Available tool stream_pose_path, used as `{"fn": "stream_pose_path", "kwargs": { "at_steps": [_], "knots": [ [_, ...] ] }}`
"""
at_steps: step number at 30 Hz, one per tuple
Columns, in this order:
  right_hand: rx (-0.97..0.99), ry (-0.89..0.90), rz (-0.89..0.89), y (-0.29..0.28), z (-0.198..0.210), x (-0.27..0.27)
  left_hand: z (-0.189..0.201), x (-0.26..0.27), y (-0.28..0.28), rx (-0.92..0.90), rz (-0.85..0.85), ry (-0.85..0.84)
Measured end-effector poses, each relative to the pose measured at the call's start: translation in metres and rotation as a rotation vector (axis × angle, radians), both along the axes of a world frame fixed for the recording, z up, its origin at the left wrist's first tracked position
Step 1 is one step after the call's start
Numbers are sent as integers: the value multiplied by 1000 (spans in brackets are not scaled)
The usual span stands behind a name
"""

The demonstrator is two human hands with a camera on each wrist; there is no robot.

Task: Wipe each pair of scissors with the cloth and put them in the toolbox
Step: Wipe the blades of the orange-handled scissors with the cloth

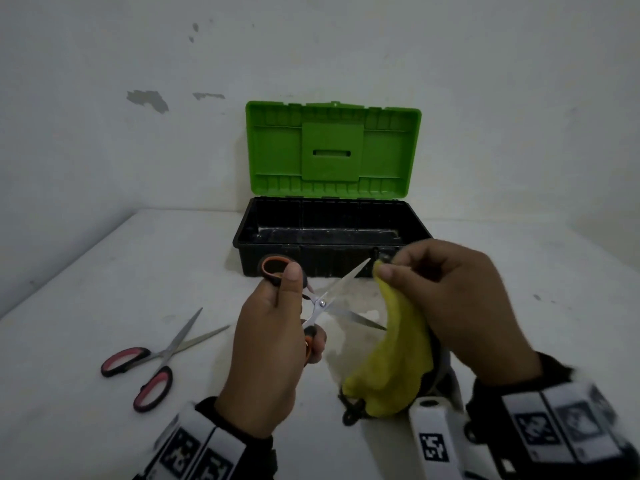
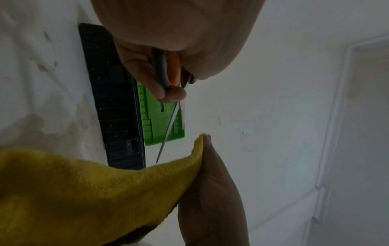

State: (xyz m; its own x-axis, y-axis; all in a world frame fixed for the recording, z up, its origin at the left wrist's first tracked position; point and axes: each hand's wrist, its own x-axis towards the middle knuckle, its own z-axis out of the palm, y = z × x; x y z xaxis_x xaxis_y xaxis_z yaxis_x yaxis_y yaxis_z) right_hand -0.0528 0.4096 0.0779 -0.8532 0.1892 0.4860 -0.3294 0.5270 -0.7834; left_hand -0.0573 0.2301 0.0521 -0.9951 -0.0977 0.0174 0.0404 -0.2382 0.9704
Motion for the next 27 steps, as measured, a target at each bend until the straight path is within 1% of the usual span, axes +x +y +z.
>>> {"fn": "stream_pose_path", "kwargs": {
  "at_steps": [4,6,8,11,13,14,17,21,25,27],
  "knots": [
    [77,-10,87,-37,-17,-1,0,0,1,-42,-7,7],
    [125,3,91,-51,-26,1,0,1,0,-73,-1,13],
    [116,24,69,-59,-33,2,0,1,-1,-100,12,27],
    [61,36,-24,-59,-36,-1,0,2,-1,-117,29,49],
    [55,27,-96,-57,-37,-4,0,3,0,-132,33,54],
    [52,23,-105,-57,-37,-4,0,3,0,-133,34,58],
    [25,10,-73,-61,-38,-1,1,3,1,-134,31,68],
    [-43,-21,-103,-50,-36,-7,-1,2,2,-99,24,50],
    [-71,-96,-21,-55,-32,1,0,3,2,-106,23,48],
    [-77,-84,-58,-50,-32,-2,-1,3,2,-102,12,58]
  ]
}}
